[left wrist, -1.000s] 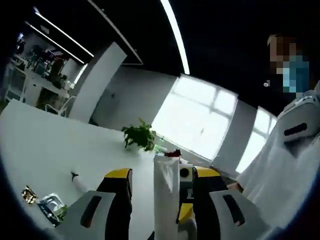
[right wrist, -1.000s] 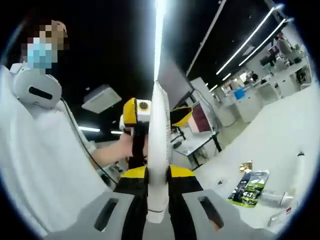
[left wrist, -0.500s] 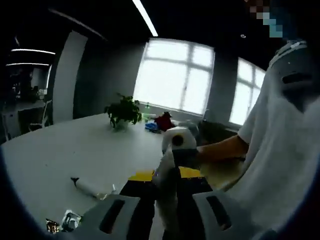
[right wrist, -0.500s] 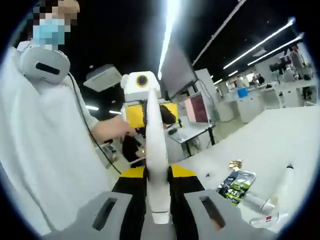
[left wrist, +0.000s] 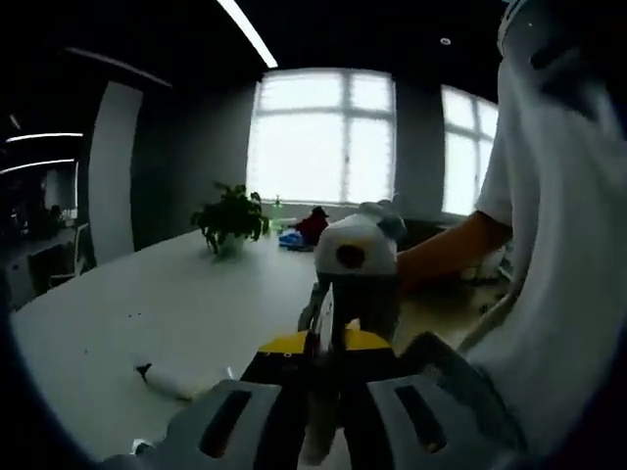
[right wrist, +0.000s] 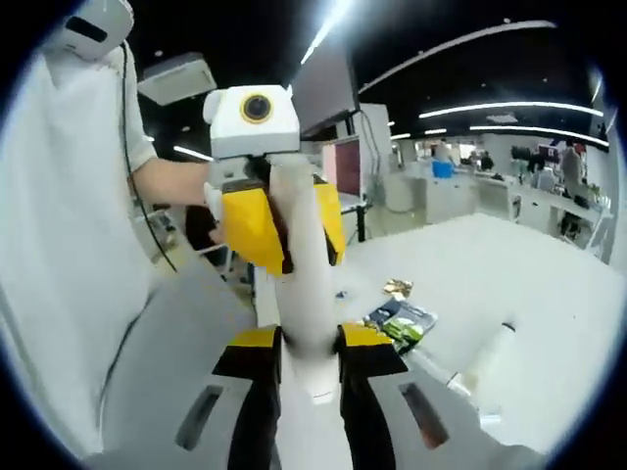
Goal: Arrange the skincare products in the storage area until every visible bottle or jar stands upright without overlapping.
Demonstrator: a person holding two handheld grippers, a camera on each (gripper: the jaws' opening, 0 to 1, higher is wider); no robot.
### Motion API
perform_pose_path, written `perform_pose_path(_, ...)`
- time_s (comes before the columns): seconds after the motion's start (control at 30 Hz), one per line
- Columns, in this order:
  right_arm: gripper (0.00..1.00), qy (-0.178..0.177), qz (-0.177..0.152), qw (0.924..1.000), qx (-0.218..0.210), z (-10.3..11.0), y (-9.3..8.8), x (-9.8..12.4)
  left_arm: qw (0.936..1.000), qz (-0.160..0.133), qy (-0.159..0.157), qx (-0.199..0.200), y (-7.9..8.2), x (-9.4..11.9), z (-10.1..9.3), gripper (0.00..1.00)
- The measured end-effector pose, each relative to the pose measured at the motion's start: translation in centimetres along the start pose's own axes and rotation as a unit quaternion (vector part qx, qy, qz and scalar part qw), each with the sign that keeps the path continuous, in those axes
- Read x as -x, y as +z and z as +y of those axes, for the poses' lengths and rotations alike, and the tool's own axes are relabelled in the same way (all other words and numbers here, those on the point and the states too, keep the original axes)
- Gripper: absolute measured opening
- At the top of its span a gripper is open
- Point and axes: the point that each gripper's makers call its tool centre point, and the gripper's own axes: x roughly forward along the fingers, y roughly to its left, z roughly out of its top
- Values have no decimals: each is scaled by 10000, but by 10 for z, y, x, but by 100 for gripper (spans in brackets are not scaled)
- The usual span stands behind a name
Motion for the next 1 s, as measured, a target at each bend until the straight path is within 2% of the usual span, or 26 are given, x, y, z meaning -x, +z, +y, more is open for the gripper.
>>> perform_pose_path(0.17,19,-202,479,9984,209,-15,-22,0,9999,11,-122,39,-18,-15,7,8)
perform_pose_path(0.37,18,-231,921,9952,254,-31,-50,4,9993,59,-291,221,-37,-37,12,8)
perform_pose_path(0.67,18,-361,1193,9921,121,-65,-76,7,9981,128,-378,470,-55,-63,38,8)
perform_pose_path(0.97,18,-367,1343,9902,131,-96,-86,5,9971,89,-385,653,-64,-75,70,8)
perform_pose_path(1.0,18,-351,1300,9908,132,-101,-84,5,9967,14,-346,729,-62,-74,76,8)
